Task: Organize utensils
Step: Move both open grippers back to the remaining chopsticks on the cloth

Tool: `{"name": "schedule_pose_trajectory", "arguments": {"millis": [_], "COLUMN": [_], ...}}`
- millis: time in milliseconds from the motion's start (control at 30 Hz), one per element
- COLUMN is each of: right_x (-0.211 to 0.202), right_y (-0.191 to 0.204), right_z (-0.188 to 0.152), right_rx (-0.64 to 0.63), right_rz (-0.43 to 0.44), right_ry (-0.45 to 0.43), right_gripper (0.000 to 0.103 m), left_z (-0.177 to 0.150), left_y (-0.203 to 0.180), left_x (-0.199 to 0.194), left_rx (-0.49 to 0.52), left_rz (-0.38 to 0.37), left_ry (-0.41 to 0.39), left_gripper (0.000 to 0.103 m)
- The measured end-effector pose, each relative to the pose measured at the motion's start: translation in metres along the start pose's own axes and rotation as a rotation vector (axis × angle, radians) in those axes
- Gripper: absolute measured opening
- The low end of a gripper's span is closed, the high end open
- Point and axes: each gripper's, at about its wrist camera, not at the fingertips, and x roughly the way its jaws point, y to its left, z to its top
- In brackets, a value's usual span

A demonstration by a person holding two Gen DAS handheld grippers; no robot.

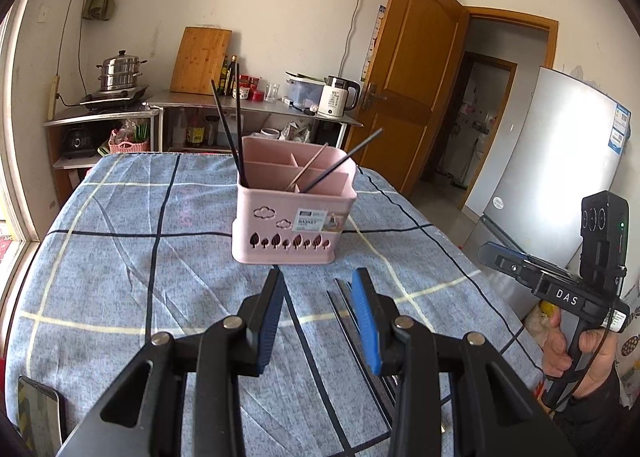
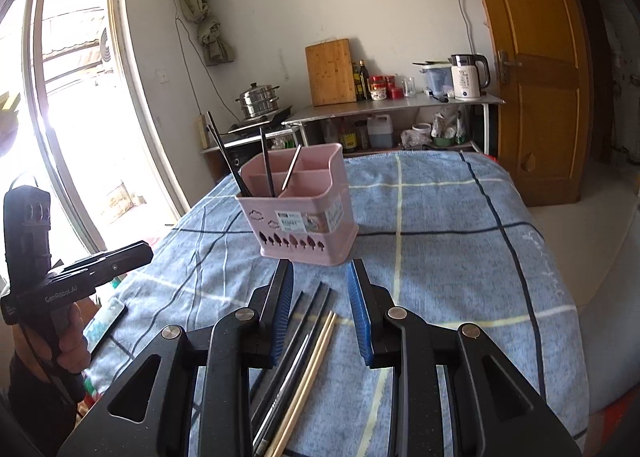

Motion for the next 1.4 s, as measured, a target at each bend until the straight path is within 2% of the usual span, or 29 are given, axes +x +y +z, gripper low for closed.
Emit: {"name": "schedule_pose_trajectory", "arguments": {"millis": [200,633,933,1400], "right_x": [0.011,0.037,0.061,0.088], "right_y": [-0.008,-0.01,-0.013,-0.02], "right_z": [-0.018,-0.034,-0.042,-0.037], "right_rx": [0.03,0.047,0.055,0.056], "right_rz": [-0.009,-0.01,-0.022,-0.04], "right_ry": [0.055,0.138,0.204,0.245], "right_gripper": [0.029,0.029,0.029,0.027], "left_z": [-0.014,-0.031,-0.038,-0.036], "left_y": [-0.006,-0.012,-0.015,-0.027], "left_x": [0.018,0.051,0.088,0.14], "left_rx": [0.0,-0.013,-0.023,0.001], "left_rz": [-0.017,-0.029,-0.028,-0.015], "left_ry": [0.058,0.16,0.249,0.338], "left_gripper": [0.037,0.037,0.037,0.034]}}
